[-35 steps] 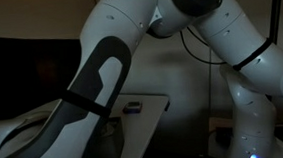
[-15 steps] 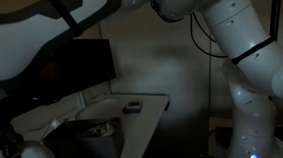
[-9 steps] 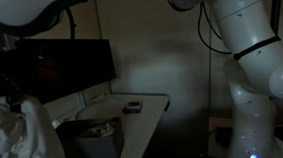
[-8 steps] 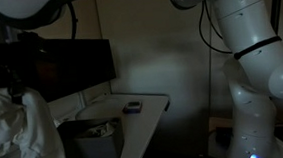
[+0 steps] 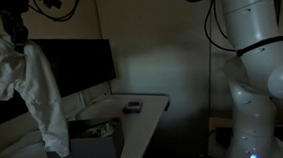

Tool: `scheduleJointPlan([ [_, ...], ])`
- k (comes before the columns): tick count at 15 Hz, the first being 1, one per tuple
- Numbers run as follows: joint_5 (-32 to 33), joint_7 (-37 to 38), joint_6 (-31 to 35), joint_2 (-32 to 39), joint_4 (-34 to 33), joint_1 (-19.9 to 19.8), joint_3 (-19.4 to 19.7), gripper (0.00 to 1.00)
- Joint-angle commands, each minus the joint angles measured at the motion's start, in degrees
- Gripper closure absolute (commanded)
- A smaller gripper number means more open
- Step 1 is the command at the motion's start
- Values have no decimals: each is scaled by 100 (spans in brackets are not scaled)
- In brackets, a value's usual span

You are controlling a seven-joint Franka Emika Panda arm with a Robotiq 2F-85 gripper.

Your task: Put the shirts inside the basket

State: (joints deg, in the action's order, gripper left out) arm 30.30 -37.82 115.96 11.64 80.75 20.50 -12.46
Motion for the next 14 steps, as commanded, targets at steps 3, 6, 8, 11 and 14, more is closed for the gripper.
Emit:
scheduleJointPlan([
  [3, 567, 335, -647, -208, -619, 14, 125, 89],
  [6, 629, 381, -821, -231, -723, 2, 203, 89],
  [8, 522, 354, -846, -243, -644, -11, 249, 89],
  [11, 432, 351, -881, -279, -415, -21, 285, 90],
  [14, 352, 361, -872, -302, -200, -38, 313, 89],
])
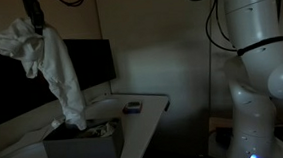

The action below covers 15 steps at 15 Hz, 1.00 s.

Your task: Put the shirts inside the basket

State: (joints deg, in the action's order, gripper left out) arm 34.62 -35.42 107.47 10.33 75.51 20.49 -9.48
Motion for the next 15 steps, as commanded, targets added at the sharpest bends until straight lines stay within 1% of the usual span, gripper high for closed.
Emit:
scheduleJointPlan([
  [1, -133, 110, -5, -175, 412, -51, 26, 89],
  [4, -282, 109, 68, -203, 731, -69, 54, 90],
  [8, -864, 167, 352, -309, 1520, -143, 93, 90],
  [9, -1042, 244, 451, -368, 1842, -171, 119, 90],
  [10, -1173, 308, 513, -371, 2020, -357, -51, 90],
  [11, -1319, 482, 673, -456, 2429, -434, -29, 90],
  [15, -1741, 1110, 1237, -559, 3654, -745, 23, 90],
])
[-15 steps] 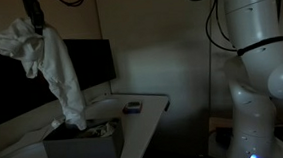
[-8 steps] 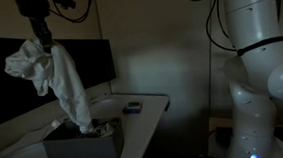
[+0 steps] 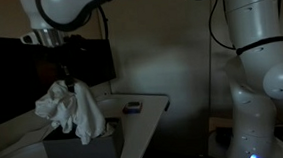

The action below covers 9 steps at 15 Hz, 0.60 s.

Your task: Put the shirts inside the basket

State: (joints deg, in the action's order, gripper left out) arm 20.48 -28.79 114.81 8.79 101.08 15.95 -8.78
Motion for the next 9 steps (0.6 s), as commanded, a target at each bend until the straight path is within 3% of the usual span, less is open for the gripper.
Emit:
scheduleJointPlan([
  [1, -439, 564, 691, -428, 1404, -366, -36, 90],
  [5, -746, 951, 1225, -185, 2218, -528, -41, 90],
  [9, -915, 1130, 1532, 96, 2535, -538, -67, 90],
])
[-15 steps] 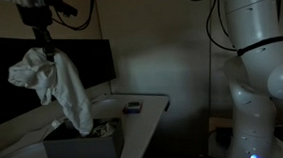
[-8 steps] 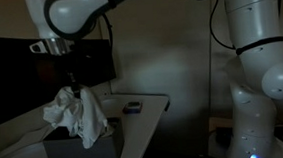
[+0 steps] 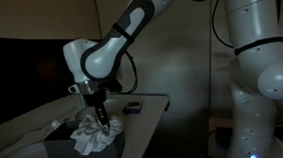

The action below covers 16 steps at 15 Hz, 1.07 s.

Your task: Put the shirts inside the basket

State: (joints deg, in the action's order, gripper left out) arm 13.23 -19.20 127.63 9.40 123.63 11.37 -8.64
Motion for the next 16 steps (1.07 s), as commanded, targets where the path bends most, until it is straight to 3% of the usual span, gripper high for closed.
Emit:
scheduleJointPlan([
  [1, -196, 197, 267, 91, 285, -80, -83, 90],
  [16, -913, 121, 307, 707, 763, -134, -189, 90],
])
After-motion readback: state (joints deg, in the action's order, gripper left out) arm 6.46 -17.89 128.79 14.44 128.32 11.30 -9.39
